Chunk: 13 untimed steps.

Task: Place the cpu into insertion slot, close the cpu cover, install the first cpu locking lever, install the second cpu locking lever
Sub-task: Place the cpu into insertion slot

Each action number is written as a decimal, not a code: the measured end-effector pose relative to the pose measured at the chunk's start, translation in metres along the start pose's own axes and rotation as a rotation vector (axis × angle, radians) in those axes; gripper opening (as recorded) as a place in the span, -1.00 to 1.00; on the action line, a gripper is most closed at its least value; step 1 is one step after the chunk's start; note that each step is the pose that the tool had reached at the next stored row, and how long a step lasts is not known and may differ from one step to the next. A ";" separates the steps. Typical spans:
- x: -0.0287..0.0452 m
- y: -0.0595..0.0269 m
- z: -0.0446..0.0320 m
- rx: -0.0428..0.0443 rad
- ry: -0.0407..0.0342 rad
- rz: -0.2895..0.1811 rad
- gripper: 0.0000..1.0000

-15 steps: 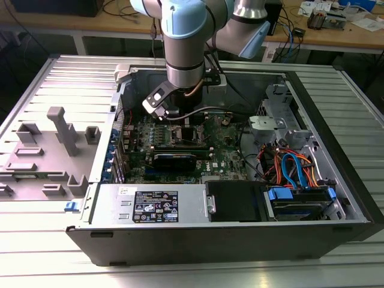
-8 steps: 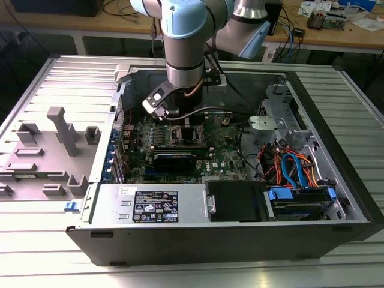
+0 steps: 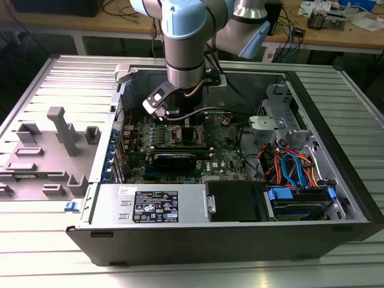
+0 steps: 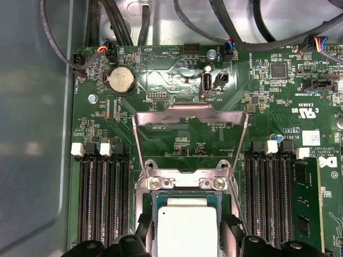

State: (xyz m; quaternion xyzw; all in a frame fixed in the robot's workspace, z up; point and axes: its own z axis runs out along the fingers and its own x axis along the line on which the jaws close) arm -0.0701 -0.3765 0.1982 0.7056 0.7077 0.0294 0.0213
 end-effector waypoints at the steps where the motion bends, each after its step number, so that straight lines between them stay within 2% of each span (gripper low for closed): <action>1: 0.0000 0.0000 0.0000 0.0001 -0.0001 0.000 0.23; 4: 0.0000 0.0000 -0.0004 0.0001 -0.0002 0.000 0.23; 9: 0.0001 0.0003 -0.0051 0.0006 -0.0001 0.000 0.23; 13: 0.0002 0.0010 -0.0143 0.0032 0.0000 0.000 0.23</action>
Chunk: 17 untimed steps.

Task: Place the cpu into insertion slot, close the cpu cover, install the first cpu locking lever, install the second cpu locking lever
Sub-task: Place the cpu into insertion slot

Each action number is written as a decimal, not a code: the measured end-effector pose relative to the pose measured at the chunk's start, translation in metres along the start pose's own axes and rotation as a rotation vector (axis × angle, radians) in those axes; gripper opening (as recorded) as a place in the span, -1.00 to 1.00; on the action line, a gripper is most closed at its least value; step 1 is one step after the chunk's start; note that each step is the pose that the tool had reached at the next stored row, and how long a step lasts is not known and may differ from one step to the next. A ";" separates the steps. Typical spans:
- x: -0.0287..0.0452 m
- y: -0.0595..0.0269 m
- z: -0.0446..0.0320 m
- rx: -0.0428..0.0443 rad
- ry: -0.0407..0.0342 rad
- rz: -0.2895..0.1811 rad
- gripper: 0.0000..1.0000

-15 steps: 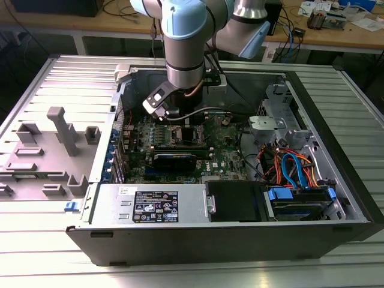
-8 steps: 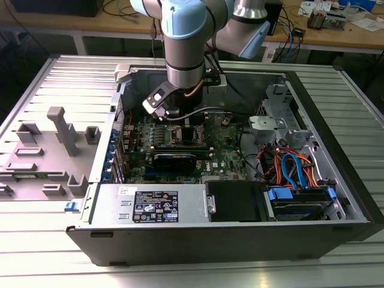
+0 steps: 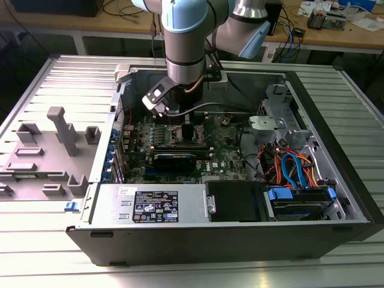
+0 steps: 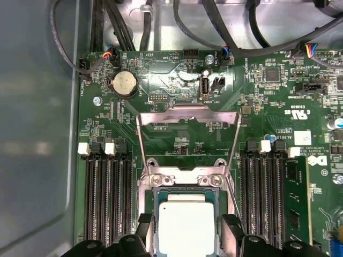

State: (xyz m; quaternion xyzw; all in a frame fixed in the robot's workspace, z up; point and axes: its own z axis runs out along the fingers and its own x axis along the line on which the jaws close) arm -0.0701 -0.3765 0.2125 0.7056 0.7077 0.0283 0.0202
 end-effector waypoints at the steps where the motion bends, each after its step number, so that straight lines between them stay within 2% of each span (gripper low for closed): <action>1: 0.0000 0.0002 -0.0026 0.0017 0.0000 0.000 0.23; 6: 0.0001 0.0012 -0.0071 0.0089 0.0002 0.000 0.23; 10: 0.0001 0.0012 -0.0072 0.0096 0.0000 0.000 0.21; 11: 0.0001 0.0012 -0.0072 0.0097 0.0000 0.000 0.07; 12: 0.0001 0.0012 -0.0072 0.0098 0.0000 0.000 0.07; 14: 0.0001 0.0012 -0.0072 0.0100 0.0000 0.000 -0.17; 15: 0.0001 0.0012 -0.0072 0.0100 0.0000 0.000 -0.17; 16: 0.0001 0.0013 -0.0078 0.0105 -0.0001 0.000 -0.41; 17: 0.0001 0.0015 -0.0096 0.0121 0.0000 0.000 -0.54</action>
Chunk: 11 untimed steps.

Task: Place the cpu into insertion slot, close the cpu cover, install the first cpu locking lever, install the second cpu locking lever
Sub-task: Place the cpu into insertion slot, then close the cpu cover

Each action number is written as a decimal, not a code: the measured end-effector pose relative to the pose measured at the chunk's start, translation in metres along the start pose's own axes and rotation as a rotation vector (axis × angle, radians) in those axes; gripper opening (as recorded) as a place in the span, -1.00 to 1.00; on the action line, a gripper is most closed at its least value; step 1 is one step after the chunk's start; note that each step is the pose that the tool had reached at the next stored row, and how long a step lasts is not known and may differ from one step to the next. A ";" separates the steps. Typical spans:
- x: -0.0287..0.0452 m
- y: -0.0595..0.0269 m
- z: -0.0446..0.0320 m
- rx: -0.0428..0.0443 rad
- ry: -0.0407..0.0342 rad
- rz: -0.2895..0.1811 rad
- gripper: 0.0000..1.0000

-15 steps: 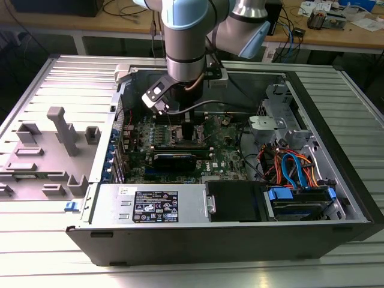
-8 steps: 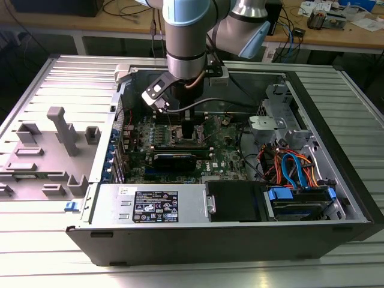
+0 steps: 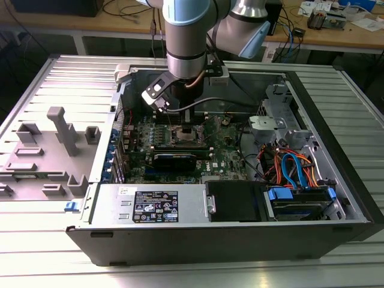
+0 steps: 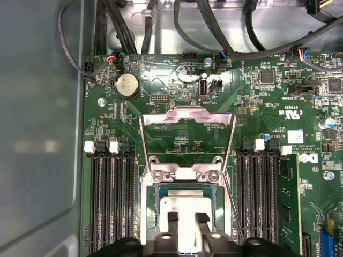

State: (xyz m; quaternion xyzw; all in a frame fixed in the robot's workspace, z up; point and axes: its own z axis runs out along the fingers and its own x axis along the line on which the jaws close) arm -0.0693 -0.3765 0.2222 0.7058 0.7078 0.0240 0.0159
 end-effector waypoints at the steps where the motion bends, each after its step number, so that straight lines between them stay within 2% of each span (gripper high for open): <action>1: 0.0000 0.0002 -0.0015 0.0021 0.0000 0.000 -0.65; 2: 0.0001 0.0006 -0.0024 0.0056 0.0003 0.000 -0.79; 3: 0.0000 0.0008 -0.0025 0.0081 0.0003 0.000 -0.79; 11: 0.0000 0.0009 -0.0026 0.0090 0.0002 0.000 -0.79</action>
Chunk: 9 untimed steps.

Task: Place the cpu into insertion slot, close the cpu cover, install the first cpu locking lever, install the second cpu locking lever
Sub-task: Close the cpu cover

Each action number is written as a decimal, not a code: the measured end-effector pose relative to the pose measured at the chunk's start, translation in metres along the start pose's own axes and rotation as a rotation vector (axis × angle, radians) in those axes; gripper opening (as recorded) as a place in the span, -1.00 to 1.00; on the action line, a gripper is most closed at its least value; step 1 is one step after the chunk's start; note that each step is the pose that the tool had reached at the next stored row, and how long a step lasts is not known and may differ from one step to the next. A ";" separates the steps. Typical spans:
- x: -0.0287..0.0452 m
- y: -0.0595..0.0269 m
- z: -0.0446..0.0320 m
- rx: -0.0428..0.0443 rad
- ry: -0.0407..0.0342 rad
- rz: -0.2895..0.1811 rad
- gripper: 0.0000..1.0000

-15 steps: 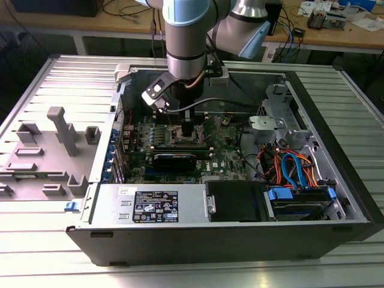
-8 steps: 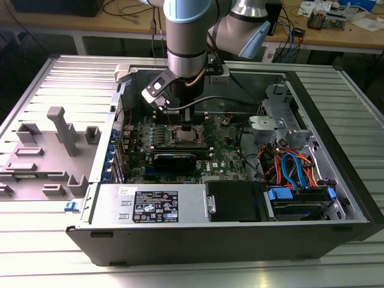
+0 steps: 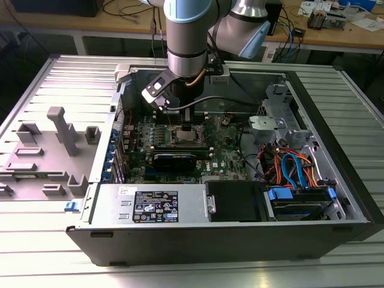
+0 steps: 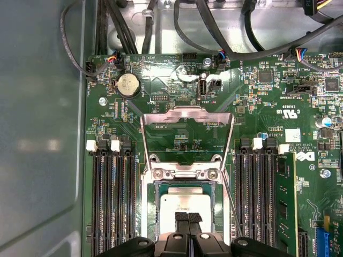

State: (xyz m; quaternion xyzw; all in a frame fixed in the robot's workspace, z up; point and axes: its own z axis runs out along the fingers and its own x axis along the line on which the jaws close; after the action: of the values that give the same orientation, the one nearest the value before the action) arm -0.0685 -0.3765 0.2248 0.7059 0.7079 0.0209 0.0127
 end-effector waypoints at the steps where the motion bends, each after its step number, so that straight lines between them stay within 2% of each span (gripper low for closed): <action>1: 0.0000 0.0000 0.0000 0.0000 -0.0001 0.000 -0.79; 9: 0.0000 0.0001 -0.0013 0.0001 -0.0001 0.000 -0.79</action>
State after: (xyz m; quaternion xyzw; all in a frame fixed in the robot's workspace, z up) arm -0.0685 -0.3765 0.2261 0.7059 0.7079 0.0208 0.0127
